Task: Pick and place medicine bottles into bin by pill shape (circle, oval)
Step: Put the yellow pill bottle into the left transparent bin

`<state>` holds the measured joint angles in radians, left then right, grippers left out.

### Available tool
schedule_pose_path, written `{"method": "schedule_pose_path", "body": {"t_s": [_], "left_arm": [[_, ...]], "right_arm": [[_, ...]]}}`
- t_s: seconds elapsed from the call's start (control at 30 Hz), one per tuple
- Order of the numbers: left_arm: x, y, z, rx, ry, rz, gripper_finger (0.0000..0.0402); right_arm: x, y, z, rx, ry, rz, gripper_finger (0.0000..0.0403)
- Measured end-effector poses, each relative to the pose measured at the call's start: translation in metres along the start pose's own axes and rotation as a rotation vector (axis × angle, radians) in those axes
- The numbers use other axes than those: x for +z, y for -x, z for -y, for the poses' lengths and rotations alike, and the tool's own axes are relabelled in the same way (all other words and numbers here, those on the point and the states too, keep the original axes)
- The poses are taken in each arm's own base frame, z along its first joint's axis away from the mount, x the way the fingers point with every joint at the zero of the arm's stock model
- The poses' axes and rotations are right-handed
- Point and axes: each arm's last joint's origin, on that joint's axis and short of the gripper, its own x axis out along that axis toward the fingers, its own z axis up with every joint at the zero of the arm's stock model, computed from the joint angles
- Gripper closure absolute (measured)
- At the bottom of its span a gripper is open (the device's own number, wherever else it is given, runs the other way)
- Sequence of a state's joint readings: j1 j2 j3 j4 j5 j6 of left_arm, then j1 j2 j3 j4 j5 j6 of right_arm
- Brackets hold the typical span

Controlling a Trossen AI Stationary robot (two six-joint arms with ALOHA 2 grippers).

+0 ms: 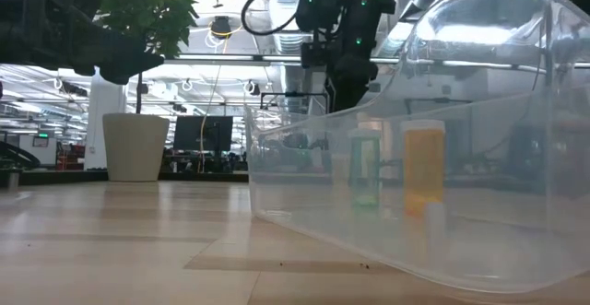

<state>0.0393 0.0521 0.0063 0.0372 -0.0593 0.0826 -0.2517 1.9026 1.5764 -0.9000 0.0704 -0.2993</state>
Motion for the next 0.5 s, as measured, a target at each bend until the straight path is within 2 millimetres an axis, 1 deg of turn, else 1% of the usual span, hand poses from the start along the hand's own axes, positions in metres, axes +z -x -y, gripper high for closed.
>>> {"method": "schedule_pose_path", "body": {"t_s": [0.17, 0.23, 0.3, 0.4, 0.5], "left_arm": [[0.0, 0.0, 0.0, 0.0, 0.0, 0.0, 0.0109], [0.0, 0.0, 0.0, 0.0, 0.0, 0.0, 0.0109], [0.0, 0.0, 0.0, 0.0, 0.0, 0.0, 0.0109], [0.0, 0.0, 0.0, 0.0, 0.0, 0.0, 0.0109], [0.0, 0.0, 0.0, 0.0, 0.0, 0.001, 0.0109]], "right_arm": [[-0.003, -0.001, 0.006, 0.046, -0.027, -0.005, 0.0131], [-0.001, -0.01, 0.005, 0.053, -0.02, -0.012, 0.0123], [-0.004, -0.019, 0.006, 0.062, -0.014, -0.045, 0.0117], [-0.003, -0.031, 0.009, 0.059, -0.005, -0.052, 0.0115], [-0.006, -0.042, 0.013, 0.067, -0.015, -0.091, 0.0116]]}}
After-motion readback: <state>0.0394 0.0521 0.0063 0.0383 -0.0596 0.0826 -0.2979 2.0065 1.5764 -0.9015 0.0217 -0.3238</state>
